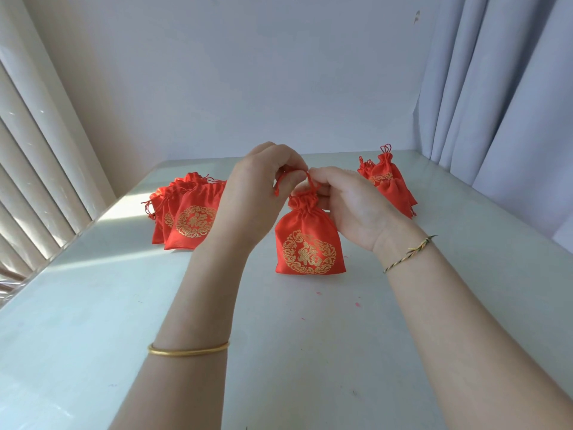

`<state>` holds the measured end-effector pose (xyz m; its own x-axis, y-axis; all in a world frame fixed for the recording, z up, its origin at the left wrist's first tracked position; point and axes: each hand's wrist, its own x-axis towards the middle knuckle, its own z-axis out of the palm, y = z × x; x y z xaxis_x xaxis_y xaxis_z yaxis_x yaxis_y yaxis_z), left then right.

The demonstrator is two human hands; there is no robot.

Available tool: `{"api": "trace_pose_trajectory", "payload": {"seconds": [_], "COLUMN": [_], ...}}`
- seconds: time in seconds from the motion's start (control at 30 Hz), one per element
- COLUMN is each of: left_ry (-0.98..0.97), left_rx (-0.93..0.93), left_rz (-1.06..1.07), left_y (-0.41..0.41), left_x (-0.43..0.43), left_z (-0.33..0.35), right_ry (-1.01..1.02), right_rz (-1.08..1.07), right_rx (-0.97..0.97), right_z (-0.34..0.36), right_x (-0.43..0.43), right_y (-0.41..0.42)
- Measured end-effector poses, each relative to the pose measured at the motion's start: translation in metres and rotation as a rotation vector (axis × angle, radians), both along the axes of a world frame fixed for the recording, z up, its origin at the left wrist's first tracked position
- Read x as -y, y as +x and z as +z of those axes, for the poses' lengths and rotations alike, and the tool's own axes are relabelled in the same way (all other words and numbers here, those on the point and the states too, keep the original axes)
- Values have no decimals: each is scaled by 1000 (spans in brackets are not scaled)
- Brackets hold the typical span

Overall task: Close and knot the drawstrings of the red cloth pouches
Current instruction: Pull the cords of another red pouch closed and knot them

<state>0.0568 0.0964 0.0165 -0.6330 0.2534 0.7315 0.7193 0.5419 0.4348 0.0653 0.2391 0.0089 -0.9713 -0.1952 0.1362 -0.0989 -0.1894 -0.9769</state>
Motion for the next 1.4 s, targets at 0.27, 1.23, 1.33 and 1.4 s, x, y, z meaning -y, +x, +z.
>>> {"api": "trace_pose_trajectory", "payload": {"seconds": [0.27,1.23,1.33,1.4], "left_ry": [8,-121,-104,-72], "left_rx": [31,215,298,317], "left_rz": [16,130,160,153], "left_y": [1,-5,-4,-1], "left_x": [0,17,23,26], "left_z": [-1,-1,-1,1], "right_ry": [-7,-27,-38,-7], "right_rz": [-87,-407,-490,-554], "right_rx": [-46,1,52,68], "right_z": [-5,-2,-3,-6], "right_x": [-3,-22,-25,-28], "right_y": [-4,-5,-7,-8]}}
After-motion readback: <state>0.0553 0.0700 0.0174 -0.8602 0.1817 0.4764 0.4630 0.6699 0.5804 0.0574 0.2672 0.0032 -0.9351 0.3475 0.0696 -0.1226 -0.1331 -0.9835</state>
